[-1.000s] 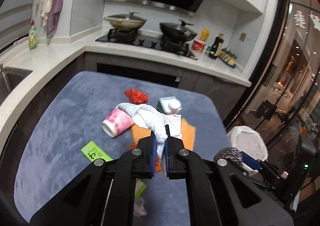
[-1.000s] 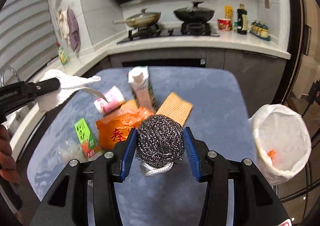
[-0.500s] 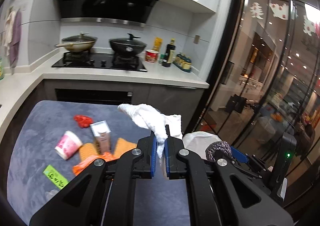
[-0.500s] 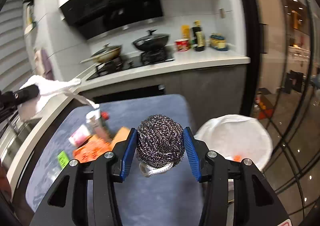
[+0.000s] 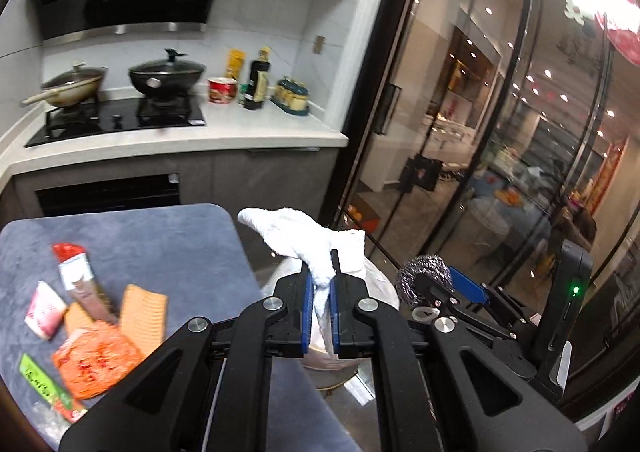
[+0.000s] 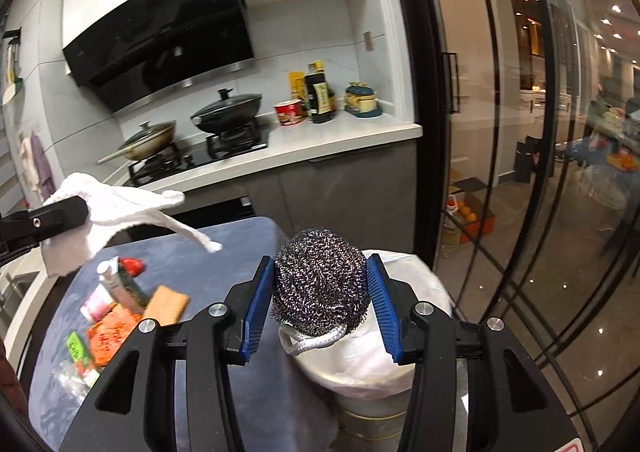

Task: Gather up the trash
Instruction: 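Carry both items over the bin and open both tools to drop them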

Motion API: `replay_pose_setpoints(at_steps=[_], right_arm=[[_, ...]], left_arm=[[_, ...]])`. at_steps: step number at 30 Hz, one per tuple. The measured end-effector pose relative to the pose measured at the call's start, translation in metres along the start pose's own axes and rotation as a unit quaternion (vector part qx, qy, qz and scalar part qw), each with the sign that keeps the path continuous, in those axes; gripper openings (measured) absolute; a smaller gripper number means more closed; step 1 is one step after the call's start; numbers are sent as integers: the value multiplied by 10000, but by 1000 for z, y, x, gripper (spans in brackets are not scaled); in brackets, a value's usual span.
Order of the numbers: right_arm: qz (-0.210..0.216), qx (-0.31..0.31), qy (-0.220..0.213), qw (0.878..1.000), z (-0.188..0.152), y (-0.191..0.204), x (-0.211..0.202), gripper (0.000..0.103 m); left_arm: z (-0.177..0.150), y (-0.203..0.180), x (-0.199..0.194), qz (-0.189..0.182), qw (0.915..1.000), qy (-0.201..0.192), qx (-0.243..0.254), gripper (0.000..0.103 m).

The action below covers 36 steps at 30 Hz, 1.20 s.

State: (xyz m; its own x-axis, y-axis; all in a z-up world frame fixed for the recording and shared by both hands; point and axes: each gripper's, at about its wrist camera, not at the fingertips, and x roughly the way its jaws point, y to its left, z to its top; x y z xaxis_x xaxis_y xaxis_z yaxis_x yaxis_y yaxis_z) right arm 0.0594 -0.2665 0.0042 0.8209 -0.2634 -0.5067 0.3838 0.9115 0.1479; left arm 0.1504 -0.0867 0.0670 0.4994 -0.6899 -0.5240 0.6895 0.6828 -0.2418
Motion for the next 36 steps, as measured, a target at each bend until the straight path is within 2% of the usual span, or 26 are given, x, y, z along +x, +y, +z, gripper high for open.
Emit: replay_pose_setpoints(at_steps=[6,17,27,30,33,34,36], right_arm=[[-114,113,83,9998,6,-24,15,45],[-306,184,372,9987,8,-51,55,45],[-601,-3,488,9970,13,-54,82,46],[-502,27,444,9977,18,-54,83,46],[-549,-26,321,9980,24,-52,79,52],[-556,-24,289,9980,25,-51,78,53],[-595,-30,195,9980,28,-49,73,55]], left_arm=[[2,-22,41,-96,9994,310,136,7],[-1,-52,94,-75,9968,683,405,7],[-2,-51,140,-50,9942,1031,303,8],[-2,-51,146,-14,9938,1055,352,8],[-1,-49,144,23,9943,1013,332,26],[0,-49,143,22,9947,981,308,36],[3,-48,140,29,9959,865,265,41]])
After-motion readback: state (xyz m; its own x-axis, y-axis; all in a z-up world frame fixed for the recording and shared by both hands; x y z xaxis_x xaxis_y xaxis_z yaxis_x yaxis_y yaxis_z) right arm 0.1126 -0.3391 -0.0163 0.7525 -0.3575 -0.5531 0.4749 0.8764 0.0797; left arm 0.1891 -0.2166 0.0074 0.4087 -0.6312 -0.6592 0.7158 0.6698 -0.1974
